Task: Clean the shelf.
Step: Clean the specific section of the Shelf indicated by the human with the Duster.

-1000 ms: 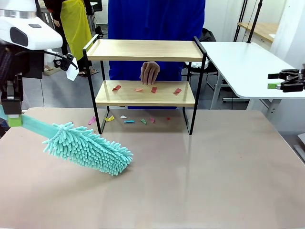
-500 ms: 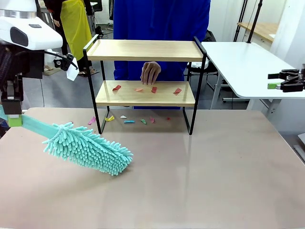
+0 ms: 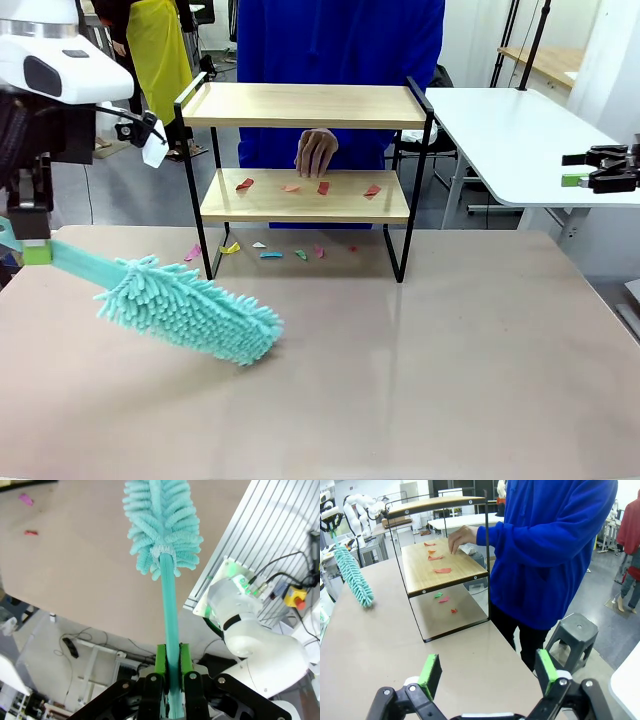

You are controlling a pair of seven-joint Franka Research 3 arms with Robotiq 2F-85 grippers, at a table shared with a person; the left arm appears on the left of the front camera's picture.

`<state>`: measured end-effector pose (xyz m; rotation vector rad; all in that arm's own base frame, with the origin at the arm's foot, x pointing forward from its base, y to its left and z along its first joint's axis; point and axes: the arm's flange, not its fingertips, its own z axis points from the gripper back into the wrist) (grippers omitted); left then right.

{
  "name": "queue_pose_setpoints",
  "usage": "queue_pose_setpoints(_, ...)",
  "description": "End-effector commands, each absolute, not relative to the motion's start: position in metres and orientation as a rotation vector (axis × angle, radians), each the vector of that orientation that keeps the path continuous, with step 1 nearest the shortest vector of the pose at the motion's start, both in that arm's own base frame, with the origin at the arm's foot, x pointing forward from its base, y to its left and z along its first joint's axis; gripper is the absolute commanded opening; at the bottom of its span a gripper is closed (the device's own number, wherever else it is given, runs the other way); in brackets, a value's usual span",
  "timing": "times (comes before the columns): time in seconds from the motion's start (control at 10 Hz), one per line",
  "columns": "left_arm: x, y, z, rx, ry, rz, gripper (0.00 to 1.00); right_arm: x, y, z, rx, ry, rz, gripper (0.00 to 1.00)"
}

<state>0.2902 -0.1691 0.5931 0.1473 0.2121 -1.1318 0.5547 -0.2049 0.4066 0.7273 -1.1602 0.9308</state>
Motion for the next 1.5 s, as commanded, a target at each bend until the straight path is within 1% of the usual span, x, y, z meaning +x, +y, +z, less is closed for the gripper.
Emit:
queue_pose_setpoints(0.0,0.298,-0.182,0.598,0.032,0.137,-1.14,0.13,0.554,-0.201,0.413,0.707,-1.138,0.92,1.0)
queue_pose_setpoints(0.3,0.289,-0.216,0.62,-0.213,0.011,-1.096,0.13,0.554,-0.201,0.413,0.707,-1.138,0.92,1.0)
queue_pose_setpoints(0.4,0.283,-0.227,0.634,-0.269,-0.006,-1.014,0.13,0.554,-0.201,0.413,0.707,-1.138,0.92,1.0)
queue_pose_setpoints(0.5,0.273,-0.234,0.646,-0.338,-0.053,-0.892,0.13,0.554,-0.201,0.413,0.707,-1.138,0.92,1.0)
queue_pose_setpoints(0.6,0.262,-0.245,0.651,-0.364,-0.09,-0.776,0.13,0.554,-0.201,0.413,0.707,-1.138,0.92,1.0)
queue_pose_setpoints(0.7,0.258,-0.26,0.657,-0.369,-0.129,-0.723,0.13,0.554,-0.201,0.413,0.707,-1.138,0.92,1.0)
queue_pose_setpoints(0.9,0.258,-0.296,0.654,-0.3,-0.17,-0.529,0.13,0.554,-0.201,0.413,0.707,-1.138,0.92,1.0)
queue_pose_setpoints(1.0,0.266,-0.307,0.656,-0.324,-0.171,-0.554,0.13,0.554,-0.201,0.413,0.707,-1.138,0.92,1.0)
queue_pose_setpoints(1.1,0.279,-0.309,0.655,-0.299,-0.054,-0.554,0.13,0.554,-0.201,0.413,0.707,-1.138,0.92,1.0)
queue_pose_setpoints(1.2,0.257,-0.299,0.659,-0.345,-0.165,-0.57,0.13,0.554,-0.201,0.413,0.707,-1.138,0.92,1.0)
queue_pose_setpoints(1.4,0.257,-0.299,0.659,-0.345,-0.165,-0.57,0.13,0.554,-0.201,0.413,0.707,-1.138,0.92,1.0)
